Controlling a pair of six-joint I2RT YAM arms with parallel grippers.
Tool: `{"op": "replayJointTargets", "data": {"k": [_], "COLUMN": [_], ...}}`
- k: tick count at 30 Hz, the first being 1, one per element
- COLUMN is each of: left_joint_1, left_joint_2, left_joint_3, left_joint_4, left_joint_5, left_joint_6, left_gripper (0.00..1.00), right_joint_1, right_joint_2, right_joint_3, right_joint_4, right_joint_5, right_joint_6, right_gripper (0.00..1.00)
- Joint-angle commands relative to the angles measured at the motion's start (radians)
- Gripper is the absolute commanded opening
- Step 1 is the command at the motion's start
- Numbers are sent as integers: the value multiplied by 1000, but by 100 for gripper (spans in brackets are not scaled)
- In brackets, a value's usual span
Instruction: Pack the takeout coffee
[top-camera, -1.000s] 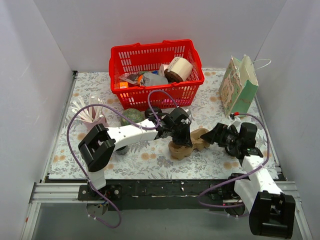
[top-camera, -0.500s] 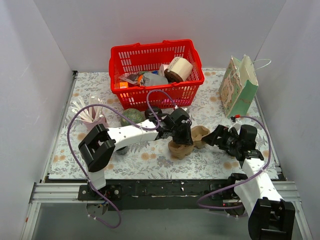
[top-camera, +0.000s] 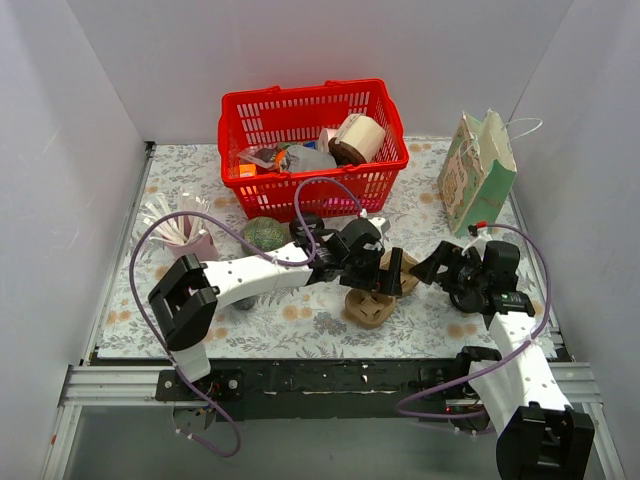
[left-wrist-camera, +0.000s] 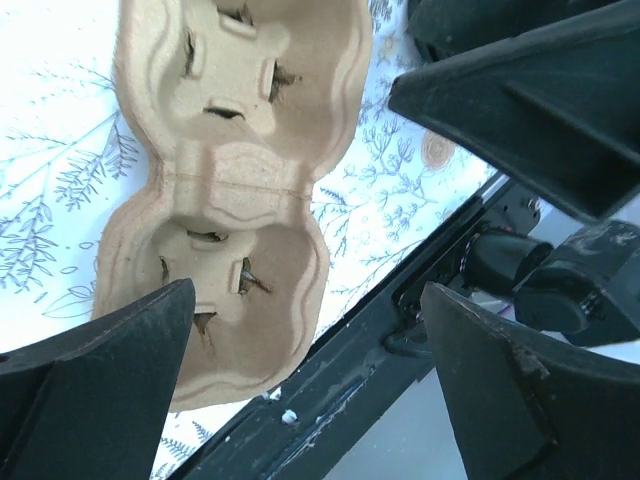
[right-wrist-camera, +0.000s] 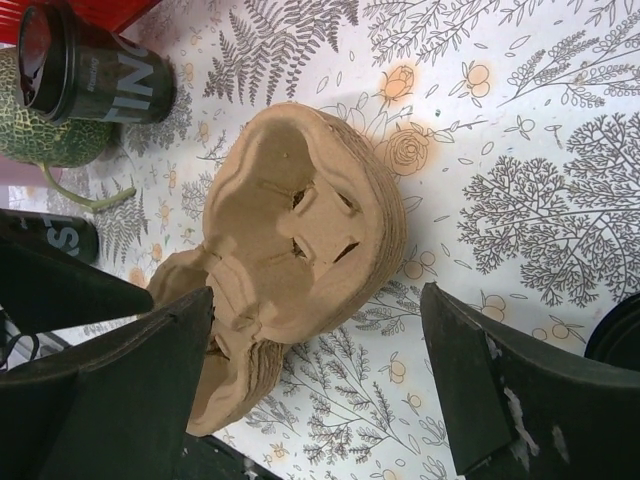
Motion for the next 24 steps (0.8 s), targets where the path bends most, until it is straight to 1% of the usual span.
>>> {"op": "replayJointTargets", "data": {"k": [1,4,5,7,10,11,13,16,20,24], "left_joint_1": [23,88,117,142,185,200,208,211,211,208], "left_joint_2": [-91,-47,-32,2,56,80,103,145,175,206], "left_joint_3": [44,56,62,73,80,82,88,114,119,131], "left_joint_4": [-10,0,0,16,64,75,115,139,171,193], "left_joint_5": [-104,-126,-115,-108,-54,-37,9,67,107,121], "left_joint_6": [59,60,60,59,54,53,47,53,62,79], "left_gripper": [98,98,98,98,98,94,90,83,76,69], "right_joint_1": [3,3,3,3,3,3,1,1,1,1], "right_joint_2": [30,93,105,133,148,153,165,187,193,159], "right_joint_3": [46,74,81,92,98,97,100,104,106,115], "right_joint_4": [40,77,90,103,130,136,141,117,109,107], "right_joint_5": [-60,-108,-115,-134,-168,-178,-198,-197,-198,-186], "right_joint_6": [10,31,33,37,42,45,42,24,13,10], "right_gripper": [91,91,90,90,90,90,90,89,89,89]}}
